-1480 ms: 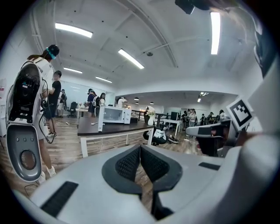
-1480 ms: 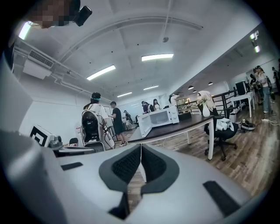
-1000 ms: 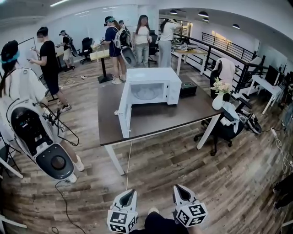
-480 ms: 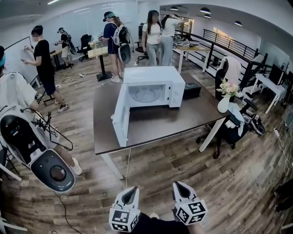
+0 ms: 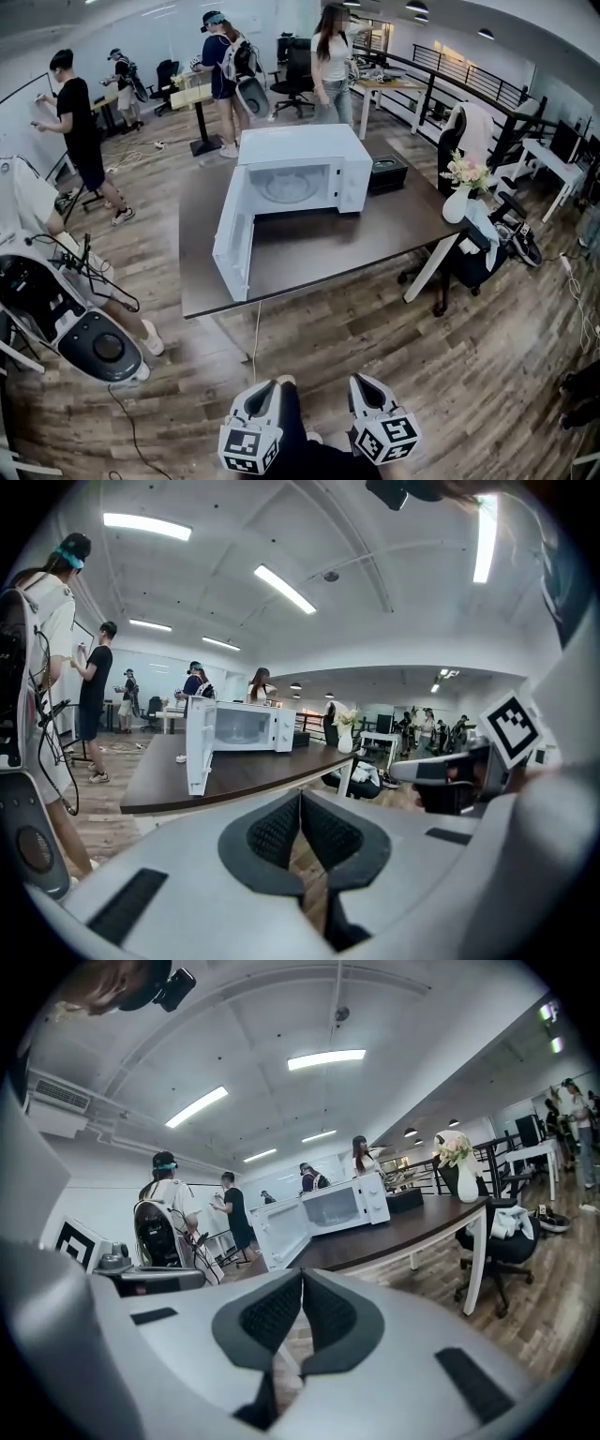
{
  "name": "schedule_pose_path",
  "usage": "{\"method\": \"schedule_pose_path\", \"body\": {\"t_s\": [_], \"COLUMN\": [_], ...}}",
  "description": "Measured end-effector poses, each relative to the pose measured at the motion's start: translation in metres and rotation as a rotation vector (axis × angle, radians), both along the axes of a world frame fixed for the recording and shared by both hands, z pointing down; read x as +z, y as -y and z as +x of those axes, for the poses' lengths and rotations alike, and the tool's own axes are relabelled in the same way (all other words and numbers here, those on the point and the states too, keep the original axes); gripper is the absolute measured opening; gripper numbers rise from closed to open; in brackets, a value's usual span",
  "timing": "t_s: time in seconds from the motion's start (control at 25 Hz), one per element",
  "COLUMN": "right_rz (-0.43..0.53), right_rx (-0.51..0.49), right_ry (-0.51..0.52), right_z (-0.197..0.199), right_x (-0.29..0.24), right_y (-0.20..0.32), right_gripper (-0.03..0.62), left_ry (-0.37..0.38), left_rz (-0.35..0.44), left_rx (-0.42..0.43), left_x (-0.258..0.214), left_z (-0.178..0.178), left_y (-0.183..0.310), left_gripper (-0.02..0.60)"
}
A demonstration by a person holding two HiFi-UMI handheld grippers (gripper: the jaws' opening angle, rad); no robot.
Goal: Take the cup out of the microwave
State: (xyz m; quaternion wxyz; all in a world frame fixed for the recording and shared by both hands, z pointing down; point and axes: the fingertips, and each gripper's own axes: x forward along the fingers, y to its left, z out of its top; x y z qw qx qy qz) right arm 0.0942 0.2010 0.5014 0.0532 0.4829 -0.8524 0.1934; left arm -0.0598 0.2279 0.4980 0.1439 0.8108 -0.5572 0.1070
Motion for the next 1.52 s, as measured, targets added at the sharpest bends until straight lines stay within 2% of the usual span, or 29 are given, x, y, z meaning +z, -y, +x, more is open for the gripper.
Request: {"method": "schedule_pose_path", "body": {"t_s": [0.44, 0.68, 1.08, 1.32, 1.52], "right_rz": [-0.051, -0.057, -0.037, -0.03, -0.01], "right_rx": [0.046, 0.047, 0.079, 0.099, 0.113], "right_ry": [-0.013, -0.026, -0.029, -0.047, -0.051], "right_z": [0.009, -0.002, -0.024, -0.037, -0.044], "right_x": [0.017, 0.017, -0.002, -0.001, -0.001], "right_y": [0.06, 0.121, 0.255, 0.316, 0.35], "right_gripper": [-0.006, -0.006, -0.006, -0.006, -0.006], "left_ry": [-0.005, -0.01, 0.02, 0.019, 0.016], "left_rz": [-0.03, -0.022, 0.008, 0.019, 0.041], "left_rx": [0.021, 0.056, 0.119, 0.156, 0.186], "left_x": [0.013, 0.01, -0.006, -0.003, 0.001], "left_z": [0.001, 0.0, -0.011, -0.017, -0.016], "left_y": [0.067, 0.137, 0.277, 0.338, 0.369], "left_gripper": [0.006, 0.006, 0.006, 0.006, 0.006]}}
